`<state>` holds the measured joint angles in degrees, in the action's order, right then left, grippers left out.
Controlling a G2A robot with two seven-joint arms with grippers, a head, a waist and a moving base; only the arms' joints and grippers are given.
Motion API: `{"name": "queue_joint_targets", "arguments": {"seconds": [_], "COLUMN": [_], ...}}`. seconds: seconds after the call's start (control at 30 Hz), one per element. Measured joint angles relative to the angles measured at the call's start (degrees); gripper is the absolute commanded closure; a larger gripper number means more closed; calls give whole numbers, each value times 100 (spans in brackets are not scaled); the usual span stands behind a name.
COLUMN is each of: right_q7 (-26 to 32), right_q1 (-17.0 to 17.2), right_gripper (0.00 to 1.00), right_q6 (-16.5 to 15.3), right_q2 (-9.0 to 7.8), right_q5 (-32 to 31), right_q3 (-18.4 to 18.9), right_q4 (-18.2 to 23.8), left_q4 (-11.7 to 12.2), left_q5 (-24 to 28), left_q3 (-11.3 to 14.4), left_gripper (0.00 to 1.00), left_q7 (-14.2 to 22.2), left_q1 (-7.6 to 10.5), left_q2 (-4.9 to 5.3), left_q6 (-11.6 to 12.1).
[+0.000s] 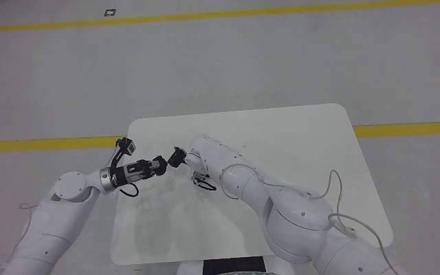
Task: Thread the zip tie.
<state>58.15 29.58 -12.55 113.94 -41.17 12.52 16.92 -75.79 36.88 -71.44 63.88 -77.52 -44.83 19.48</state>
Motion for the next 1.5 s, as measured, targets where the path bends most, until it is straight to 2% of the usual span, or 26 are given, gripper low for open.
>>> {"name": "queue_joint_targets", "arguments": {"seconds": [0.07, 0.1, 0.13, 0.23, 0.3, 0.87, 1.03, 1.5], "right_q7": [7, 11, 14, 23, 62, 344, 389, 276], "right_q1": [-26, -34, -38, -27, -4, 17, 37, -9], "right_gripper": [100, 92, 76, 64, 62, 68, 73, 73], "right_q6": [32, 43, 52, 84, 114, 394, 427, 539], "right_q2": [3, 4, 5, 7, 7, 18, 17, 28], "right_q5": [-7, -7, -4, 1, 13, 170, 245, 428], "right_q3": [-5, -5, -6, -15, -25, -83, -107, -170], "right_q4": [4, 5, 6, 8, 7, 67, 66, 106], "left_q4": [0, 0, 0, 0, 0, 0, 0, 0], "left_q5": [0, 0, 0, 0, 0, 0, 0, 0], "left_q3": [0, 0, 0, 0, 0, 0, 0, 0], "left_gripper": [100, 100, 100, 100, 100, 100, 100, 100], "left_q7": [0, 0, 0, 0, 0, 0, 0, 0], "left_q1": [0, 0, 0, 0, 0, 0, 0, 0], "left_q2": [0, 0, 0, 0, 0, 0, 0, 0], "left_q6": [0, 0, 0, 0, 0, 0, 0, 0]}}
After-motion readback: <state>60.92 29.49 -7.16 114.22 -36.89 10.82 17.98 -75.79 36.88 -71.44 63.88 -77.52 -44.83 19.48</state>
